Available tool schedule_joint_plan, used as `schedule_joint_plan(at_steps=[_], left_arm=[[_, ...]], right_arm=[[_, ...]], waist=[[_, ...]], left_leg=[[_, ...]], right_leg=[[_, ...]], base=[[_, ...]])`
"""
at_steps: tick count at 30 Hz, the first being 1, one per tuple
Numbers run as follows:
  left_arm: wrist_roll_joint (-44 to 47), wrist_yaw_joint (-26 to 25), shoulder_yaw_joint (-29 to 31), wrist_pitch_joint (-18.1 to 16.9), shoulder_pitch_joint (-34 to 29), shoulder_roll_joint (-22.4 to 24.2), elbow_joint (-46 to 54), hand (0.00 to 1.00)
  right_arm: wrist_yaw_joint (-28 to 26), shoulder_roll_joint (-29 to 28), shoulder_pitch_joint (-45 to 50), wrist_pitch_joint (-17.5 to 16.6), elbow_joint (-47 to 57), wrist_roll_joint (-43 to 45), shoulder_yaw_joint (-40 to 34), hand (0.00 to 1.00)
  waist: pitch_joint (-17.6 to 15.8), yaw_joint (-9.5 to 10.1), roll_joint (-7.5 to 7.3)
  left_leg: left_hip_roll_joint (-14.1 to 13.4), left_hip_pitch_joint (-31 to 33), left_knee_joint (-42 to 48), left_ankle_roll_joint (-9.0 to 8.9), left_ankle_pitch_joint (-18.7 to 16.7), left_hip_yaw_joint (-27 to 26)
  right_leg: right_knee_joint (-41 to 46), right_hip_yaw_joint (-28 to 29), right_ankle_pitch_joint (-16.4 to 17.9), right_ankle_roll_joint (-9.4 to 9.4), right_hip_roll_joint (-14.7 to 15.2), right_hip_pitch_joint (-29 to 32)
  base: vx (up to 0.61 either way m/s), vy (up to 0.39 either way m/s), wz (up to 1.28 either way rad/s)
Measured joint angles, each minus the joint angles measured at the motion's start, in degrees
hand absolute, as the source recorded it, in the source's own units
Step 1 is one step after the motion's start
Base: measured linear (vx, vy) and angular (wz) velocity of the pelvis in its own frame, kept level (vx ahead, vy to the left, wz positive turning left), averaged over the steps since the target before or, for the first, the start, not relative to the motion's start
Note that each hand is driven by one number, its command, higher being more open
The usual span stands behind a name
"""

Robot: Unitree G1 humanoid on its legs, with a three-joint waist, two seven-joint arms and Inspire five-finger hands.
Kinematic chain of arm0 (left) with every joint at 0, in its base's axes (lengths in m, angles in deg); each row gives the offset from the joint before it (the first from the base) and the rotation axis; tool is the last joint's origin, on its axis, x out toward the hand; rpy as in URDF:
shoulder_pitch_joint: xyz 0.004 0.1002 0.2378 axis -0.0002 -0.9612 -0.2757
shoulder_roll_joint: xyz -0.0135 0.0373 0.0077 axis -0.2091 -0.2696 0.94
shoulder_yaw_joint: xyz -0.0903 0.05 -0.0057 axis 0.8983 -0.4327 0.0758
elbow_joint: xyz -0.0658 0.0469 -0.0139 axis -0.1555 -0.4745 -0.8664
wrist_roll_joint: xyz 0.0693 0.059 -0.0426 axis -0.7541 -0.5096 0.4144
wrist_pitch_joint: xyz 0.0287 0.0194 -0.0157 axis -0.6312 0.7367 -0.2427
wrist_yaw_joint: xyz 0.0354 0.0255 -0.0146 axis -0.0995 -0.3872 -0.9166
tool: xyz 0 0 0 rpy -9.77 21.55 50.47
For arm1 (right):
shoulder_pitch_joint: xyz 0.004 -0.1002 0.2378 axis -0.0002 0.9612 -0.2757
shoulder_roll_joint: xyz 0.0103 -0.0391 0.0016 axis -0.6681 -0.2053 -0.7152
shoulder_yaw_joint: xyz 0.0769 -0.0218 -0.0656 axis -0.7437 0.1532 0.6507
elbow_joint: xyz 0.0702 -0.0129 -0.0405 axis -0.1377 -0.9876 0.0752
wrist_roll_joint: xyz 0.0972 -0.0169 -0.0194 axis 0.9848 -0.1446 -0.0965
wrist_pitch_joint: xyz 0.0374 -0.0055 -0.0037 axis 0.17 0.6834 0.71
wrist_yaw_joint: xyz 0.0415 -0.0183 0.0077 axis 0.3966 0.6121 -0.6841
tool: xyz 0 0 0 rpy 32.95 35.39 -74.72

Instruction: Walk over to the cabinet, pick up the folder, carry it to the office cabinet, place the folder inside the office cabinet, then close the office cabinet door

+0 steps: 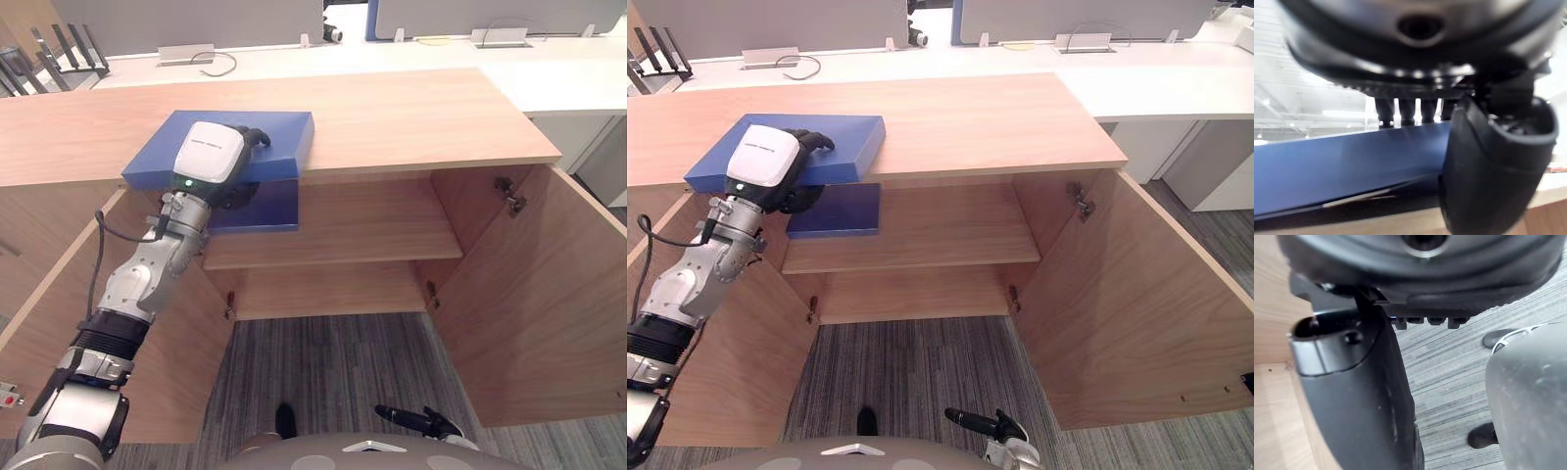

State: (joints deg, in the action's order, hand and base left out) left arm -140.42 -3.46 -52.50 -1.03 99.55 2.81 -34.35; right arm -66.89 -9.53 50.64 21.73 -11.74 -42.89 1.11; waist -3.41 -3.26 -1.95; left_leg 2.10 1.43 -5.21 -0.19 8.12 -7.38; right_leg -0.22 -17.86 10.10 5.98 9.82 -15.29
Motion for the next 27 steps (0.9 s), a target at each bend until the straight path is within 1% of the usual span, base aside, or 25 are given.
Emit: schedule_joint_plan(at_steps=[2,5,7,9,13,15,17,19,24,27], left_arm=[[-1.36,-0.67,1.11,0.03,-0.92,0.67,1.41,0.00],[-1.64,-0.60,2.42,1.38,-5.11,1.95,7.46,0.00],[-1.64,-0.56,2.86,1.32,-8.22,2.98,11.85,0.00],[-1.56,-0.43,2.89,0.46,-11.21,3.66,16.11,0.00],[-0.49,0.36,2.88,-2.14,-13.41,6.33,20.44,0.00],[3.34,0.72,3.03,-3.04,-14.74,8.17,23.01,0.00],[5.80,0.71,3.22,-3.50,-15.50,9.63,24.91,0.00],[10.66,0.70,3.48,-4.42,-15.57,11.70,27.58,0.00],[18.82,0.45,4.15,-5.05,-15.75,15.80,30.02,0.00],[21.49,0.39,4.53,-5.05,-15.97,17.51,30.23,0.00]], right_arm=[[0.08,-0.05,-0.22,0.26,0.00,-0.02,0.14,1.00],[0.30,-0.02,-0.38,0.31,0.01,-0.01,1.25,1.00],[0.39,-0.03,-0.45,0.37,0.01,-0.02,1.66,1.00],[0.40,-0.04,-0.40,0.39,0.00,-0.01,1.67,1.00],[0.41,0.07,-0.08,0.41,0.00,-0.02,1.67,1.00],[0.40,0.66,-0.08,0.40,-0.07,0.00,1.62,1.00],[0.41,1.08,0.20,0.40,-0.09,0.00,1.61,1.00],[0.47,1.53,0.49,0.41,-0.23,0.00,1.65,1.00],[0.54,1.91,0.88,0.41,-0.27,0.01,2.10,1.00],[0.62,2.18,1.23,0.45,-1.15,0.02,2.25,1.00]], waist=[[-0.16,0.04,-0.27],[-0.33,0.02,-0.55],[-0.43,0.22,-0.72],[-0.44,0.39,-0.73],[-0.43,1.54,-0.46],[-0.16,1.51,0.52],[0.14,1.52,1.00],[0.40,1.62,1.43],[0.63,1.59,1.65],[0.63,1.57,1.64]], left_leg=[[0.22,0.00,0.01,0.22,0.01,0.01],[0.47,-0.02,0.02,0.29,-0.05,-0.18],[0.47,-0.02,0.03,0.30,-0.07,-0.15],[0.46,-0.04,0.03,0.30,-0.07,-0.13],[0.22,-0.13,-0.01,0.30,-0.06,-0.06],[0.02,0.01,-0.01,0.51,0.13,0.11],[0.04,0.08,-0.02,0.47,0.08,0.11],[-0.05,0.68,-0.02,0.40,0.04,0.19],[-0.26,1.34,-0.02,0.79,0.73,0.12],[-0.37,1.34,-0.01,0.91,1.13,0.10]], right_leg=[[0.01,-0.04,0.03,0.07,0.03,-0.02],[0.18,-0.22,-0.22,0.48,0.21,0.07],[0.27,-0.55,-0.40,0.70,0.21,0.07],[0.36,-0.65,-0.43,0.70,0.21,0.06],[0.53,-0.74,-0.43,0.69,0.05,0.03],[1.27,-0.48,-0.60,0.42,0.09,0.50],[1.42,-0.38,-0.71,0.25,0.08,0.63],[1.89,0.06,-0.68,0.21,0.08,1.39],[2.29,0.82,-0.58,0.00,0.04,2.33],[2.34,0.92,-0.43,-0.25,-0.06,2.45]], base=[[-0.01,-0.037,0.01],[0.00,-0.038,0.00],[-0.01,-0.029,0.03],[-0.03,-0.039,0.02],[-0.06,-0.039,0.00],[-0.07,-0.022,0.02],[-0.06,-0.010,0.00],[-0.09,-0.013,0.01],[-0.07,-0.011,-0.02],[-0.07,-0.018,0.00]])
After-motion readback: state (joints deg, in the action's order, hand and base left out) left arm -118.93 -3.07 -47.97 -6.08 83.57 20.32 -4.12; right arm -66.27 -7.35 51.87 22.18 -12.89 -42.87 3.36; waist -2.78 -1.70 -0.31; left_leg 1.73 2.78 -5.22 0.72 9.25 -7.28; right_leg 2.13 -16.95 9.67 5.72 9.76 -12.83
